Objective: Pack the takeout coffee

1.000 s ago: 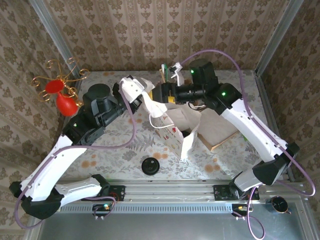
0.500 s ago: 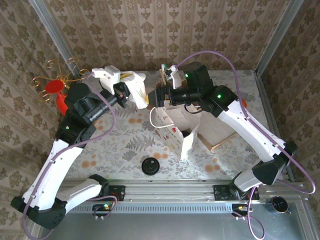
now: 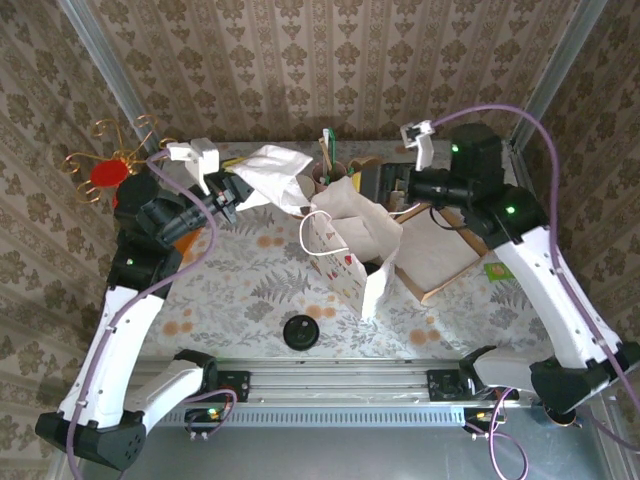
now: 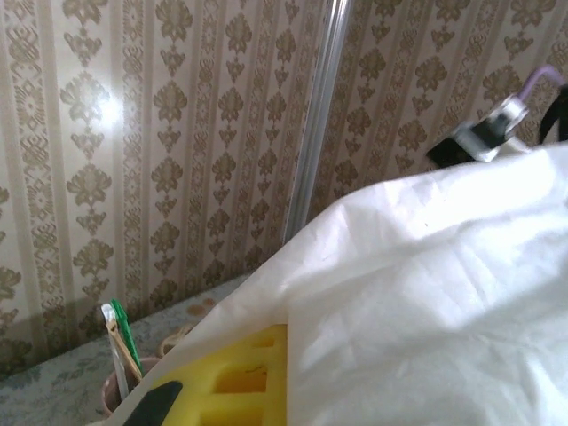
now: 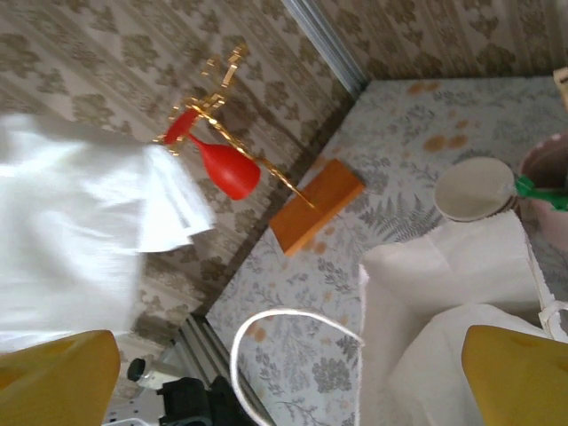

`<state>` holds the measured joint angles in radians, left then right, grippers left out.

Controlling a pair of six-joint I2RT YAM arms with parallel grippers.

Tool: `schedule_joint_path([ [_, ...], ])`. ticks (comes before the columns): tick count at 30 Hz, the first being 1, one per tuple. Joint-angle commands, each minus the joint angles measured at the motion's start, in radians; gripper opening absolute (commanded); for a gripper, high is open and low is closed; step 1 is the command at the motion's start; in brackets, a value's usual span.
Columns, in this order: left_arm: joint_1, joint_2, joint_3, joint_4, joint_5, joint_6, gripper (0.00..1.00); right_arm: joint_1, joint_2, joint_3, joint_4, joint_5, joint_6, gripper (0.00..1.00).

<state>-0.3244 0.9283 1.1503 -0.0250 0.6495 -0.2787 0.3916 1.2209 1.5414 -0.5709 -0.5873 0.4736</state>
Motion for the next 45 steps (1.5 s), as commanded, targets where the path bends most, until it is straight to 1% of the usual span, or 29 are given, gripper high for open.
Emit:
schedule_joint_path([
  [1,0.013,0.011,-0.008,0.029,0.101,-0.027,0.0,-0.029,-0.018,-0.038,0.028,-0.115,0.009,1.0],
  [3,0.015,0.037,-0.005,0.047,0.154,-0.05,0.0,-0.047,-0.016,-0.058,0.089,-0.165,0.036,1.0],
  [7,0.015,0.092,-0.01,0.134,0.24,-0.121,0.0,-0.067,0.017,-0.071,0.176,-0.259,0.099,1.0],
  [11,0.013,0.133,0.009,0.146,0.267,-0.124,0.0,-0.067,0.049,-0.062,0.256,-0.314,0.14,1.0],
  [14,0.007,0.167,0.03,0.157,0.295,-0.132,0.0,-0.064,0.084,-0.034,0.284,-0.346,0.148,1.0],
  [19,-0.032,0.223,0.03,0.246,0.331,-0.201,0.0,-0.033,0.155,0.018,0.309,-0.425,0.157,1.0],
  [22,-0.059,0.253,0.05,0.245,0.346,-0.203,0.0,-0.01,0.164,0.036,0.289,-0.417,0.132,1.0],
  [24,-0.076,0.265,0.069,0.208,0.348,-0.173,0.0,-0.01,0.164,0.048,0.284,-0.4,0.128,1.0],
  [26,-0.085,0.267,0.087,0.164,0.35,-0.129,0.0,-0.027,0.164,0.069,0.237,-0.325,0.129,1.0],
  [28,-0.088,0.265,0.095,0.135,0.351,-0.099,0.0,-0.077,0.177,0.076,0.203,-0.242,0.186,1.0],
  [30,-0.09,0.265,0.097,0.121,0.359,-0.086,0.0,-0.123,0.211,0.076,0.215,-0.232,0.269,1.0],
  [32,-0.094,0.264,0.098,0.11,0.361,-0.078,0.0,-0.128,0.227,0.086,0.237,-0.231,0.305,1.0],
  [35,-0.104,0.268,0.114,0.058,0.353,-0.045,0.0,-0.069,0.271,0.165,0.208,-0.27,0.278,1.0],
  [37,-0.11,0.274,0.132,0.015,0.335,-0.02,0.0,-0.012,0.317,0.26,0.098,-0.291,0.185,1.0],
  [39,-0.114,0.281,0.146,-0.013,0.322,-0.01,0.0,0.028,0.35,0.322,-0.016,-0.276,0.103,1.0],
  [40,-0.114,0.285,0.155,-0.023,0.32,-0.009,0.0,0.04,0.357,0.331,-0.04,-0.272,0.083,1.0],
  [43,-0.117,0.293,0.165,-0.041,0.303,-0.011,0.0,0.052,0.355,0.3,-0.022,-0.287,0.077,1.0],
  [45,-0.116,0.295,0.172,-0.048,0.286,-0.015,0.0,0.072,0.355,0.291,-0.047,-0.285,0.043,1.0],
])
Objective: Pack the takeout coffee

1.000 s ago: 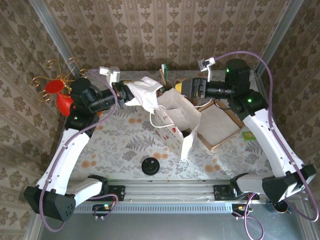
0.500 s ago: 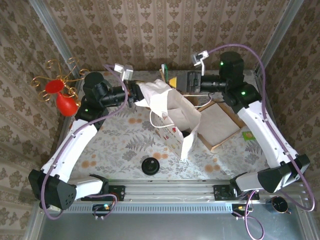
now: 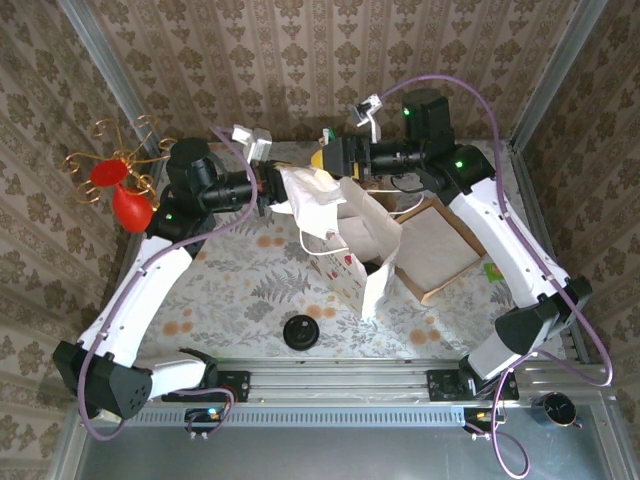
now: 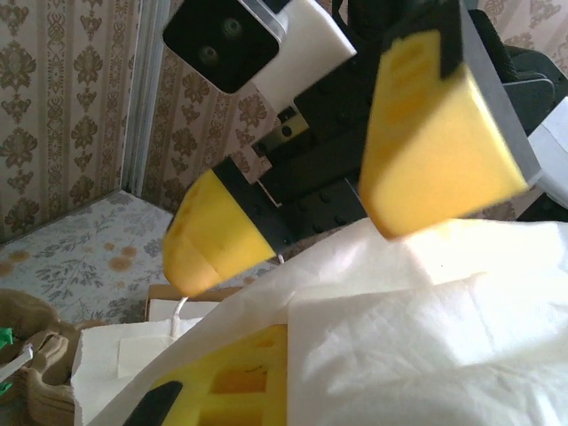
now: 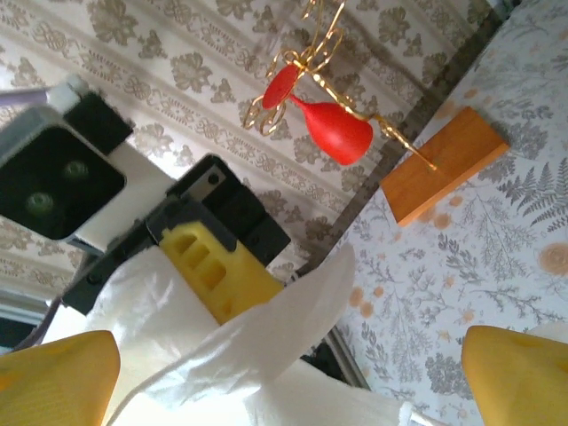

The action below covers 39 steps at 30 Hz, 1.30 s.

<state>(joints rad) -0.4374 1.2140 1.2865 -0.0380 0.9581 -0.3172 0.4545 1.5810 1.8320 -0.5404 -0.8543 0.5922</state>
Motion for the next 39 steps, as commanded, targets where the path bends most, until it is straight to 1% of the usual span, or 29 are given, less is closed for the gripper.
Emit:
schedule_joint_path([
  [1,-0.001,0.012,0.041,-0.04,-0.028,0.02,0.0,0.022,-0.004,0.001,-0.103,-0.01,-0.104,1.0],
  [4,0.0,0.022,0.057,-0.045,-0.043,0.007,0.0,0.068,-0.015,-0.027,-0.126,-0.008,-0.173,1.0],
  [7,0.002,0.028,0.063,-0.021,-0.041,-0.029,0.0,0.088,-0.05,-0.095,-0.059,-0.008,-0.184,1.0],
  [14,0.0,0.028,0.025,0.177,0.03,-0.199,0.0,0.087,-0.097,-0.205,0.138,-0.013,-0.19,1.0],
  [21,-0.011,0.021,0.006,0.212,0.071,-0.239,0.0,0.087,-0.119,-0.259,0.325,-0.021,-0.132,1.0],
  [24,-0.01,0.025,-0.007,0.276,0.081,-0.293,0.0,0.087,-0.119,-0.268,0.364,-0.03,-0.125,0.99],
  [27,-0.011,0.039,-0.007,0.323,0.098,-0.341,0.0,0.087,-0.12,-0.276,0.389,-0.038,-0.128,0.96],
  [30,-0.011,0.044,-0.005,0.314,0.095,-0.339,0.0,0.087,-0.127,-0.294,0.422,-0.041,-0.122,0.87],
  [32,-0.011,0.044,-0.003,0.298,0.091,-0.326,0.0,0.088,-0.129,-0.302,0.434,-0.05,-0.117,0.75],
  [38,-0.011,0.043,-0.005,0.283,0.087,-0.315,0.0,0.087,-0.131,-0.305,0.439,-0.055,-0.111,0.33],
  [39,-0.011,0.042,-0.004,0.281,0.085,-0.315,0.0,0.087,-0.131,-0.304,0.439,-0.053,-0.11,0.25],
])
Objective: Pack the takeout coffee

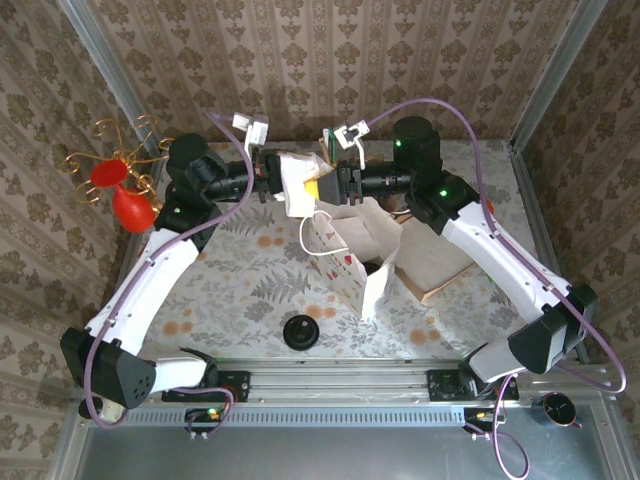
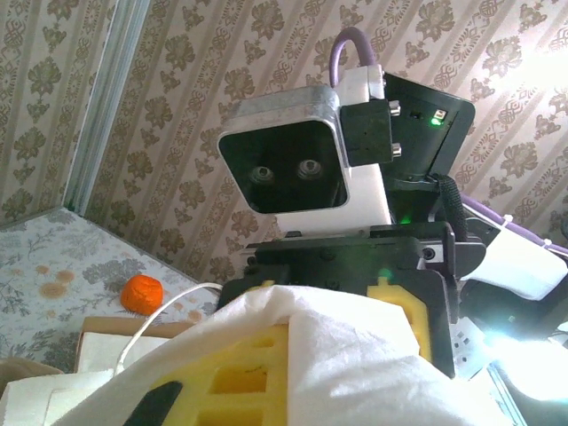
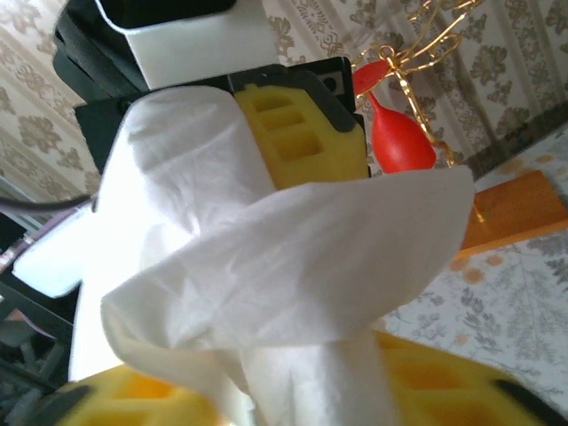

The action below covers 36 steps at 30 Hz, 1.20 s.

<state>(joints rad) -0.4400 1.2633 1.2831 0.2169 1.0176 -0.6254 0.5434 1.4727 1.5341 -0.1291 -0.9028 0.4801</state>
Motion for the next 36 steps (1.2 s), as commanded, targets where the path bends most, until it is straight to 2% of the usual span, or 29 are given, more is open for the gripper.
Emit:
schedule_joint_path([
  [1,-0.009,-0.007,-0.001,0.024,0.026,-0.004,0.0,-0.002,-0.024,-0.007,0.028,-0.003,0.003,0.16],
  [4,-0.005,-0.01,0.001,0.01,0.024,0.003,0.0,-0.002,-0.027,-0.01,0.028,0.012,0.008,0.0],
  [8,0.0,-0.014,-0.008,-0.004,0.018,0.007,0.03,-0.001,-0.037,-0.018,0.03,0.034,0.011,0.0],
  [9,0.003,-0.016,-0.012,-0.005,0.021,0.006,0.18,-0.002,-0.04,-0.02,0.03,0.042,0.013,0.0],
  [10,0.007,-0.018,-0.018,-0.006,0.022,0.006,0.29,-0.002,-0.043,-0.02,0.024,0.051,0.011,0.0],
  [13,0.02,-0.036,-0.042,-0.025,0.018,0.025,0.41,-0.002,-0.055,-0.018,-0.017,0.079,-0.004,0.0],
  [18,0.029,-0.094,-0.095,-0.136,-0.01,0.111,0.74,-0.003,-0.074,-0.017,-0.099,0.145,-0.032,0.0],
  [23,0.034,-0.155,-0.168,-0.19,-0.023,0.159,0.99,-0.012,-0.139,-0.039,-0.131,0.191,-0.047,0.0],
  [36,0.095,-0.311,-0.296,-0.269,-0.077,0.234,1.0,-0.056,-0.186,-0.026,-0.235,0.261,-0.096,0.0],
])
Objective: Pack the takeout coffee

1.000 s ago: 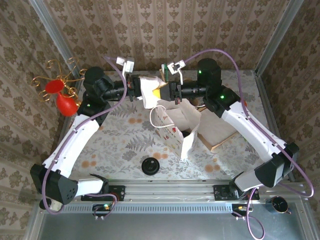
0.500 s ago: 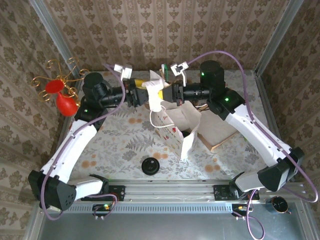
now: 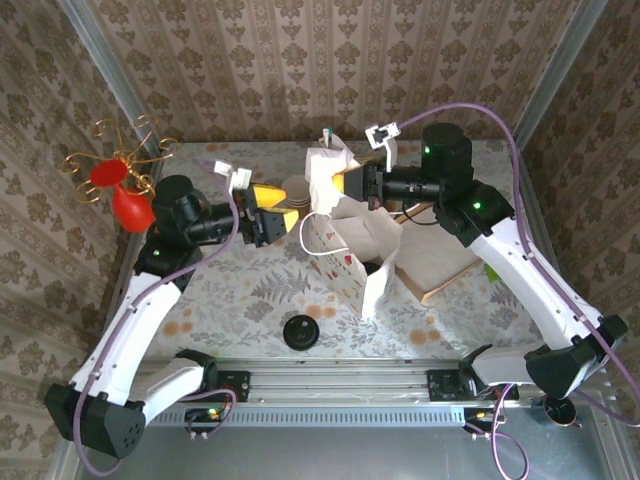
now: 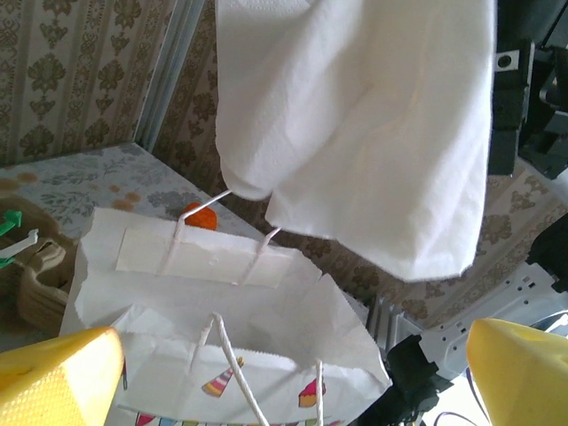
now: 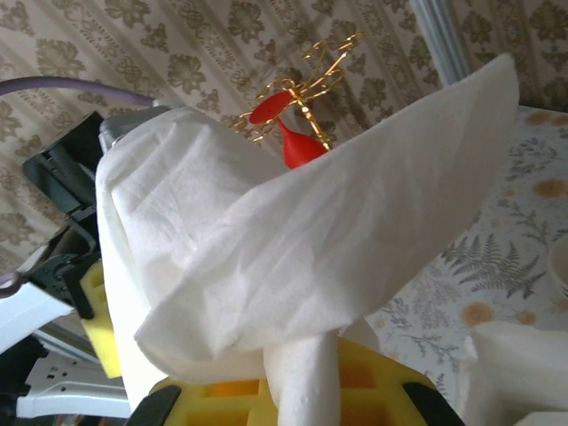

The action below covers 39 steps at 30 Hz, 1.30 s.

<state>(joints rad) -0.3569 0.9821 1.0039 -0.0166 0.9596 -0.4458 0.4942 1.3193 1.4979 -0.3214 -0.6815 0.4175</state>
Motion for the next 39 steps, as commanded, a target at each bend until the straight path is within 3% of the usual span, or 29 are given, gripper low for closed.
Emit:
schedule_joint_path([
  [1,0.015,-0.041,-0.021,-0.051,-0.029,0.071,1.0,-0.006,-0.034,0.016,-0.055,0.049,-0.041,0.0],
  [5,0.029,-0.085,-0.048,-0.087,-0.079,0.109,1.0,-0.009,-0.039,0.031,-0.105,0.079,-0.058,0.0],
  [13,0.047,-0.196,-0.111,-0.209,-0.281,0.228,1.0,-0.01,-0.055,0.078,-0.241,0.144,-0.09,0.0],
  [21,0.066,-0.288,-0.2,-0.243,-0.443,0.26,1.0,-0.01,-0.066,0.135,-0.373,0.19,-0.103,0.0],
  [39,0.081,-0.376,-0.379,-0.235,-0.479,0.293,1.0,-0.006,-0.027,0.286,-0.729,0.221,-0.063,0.0],
])
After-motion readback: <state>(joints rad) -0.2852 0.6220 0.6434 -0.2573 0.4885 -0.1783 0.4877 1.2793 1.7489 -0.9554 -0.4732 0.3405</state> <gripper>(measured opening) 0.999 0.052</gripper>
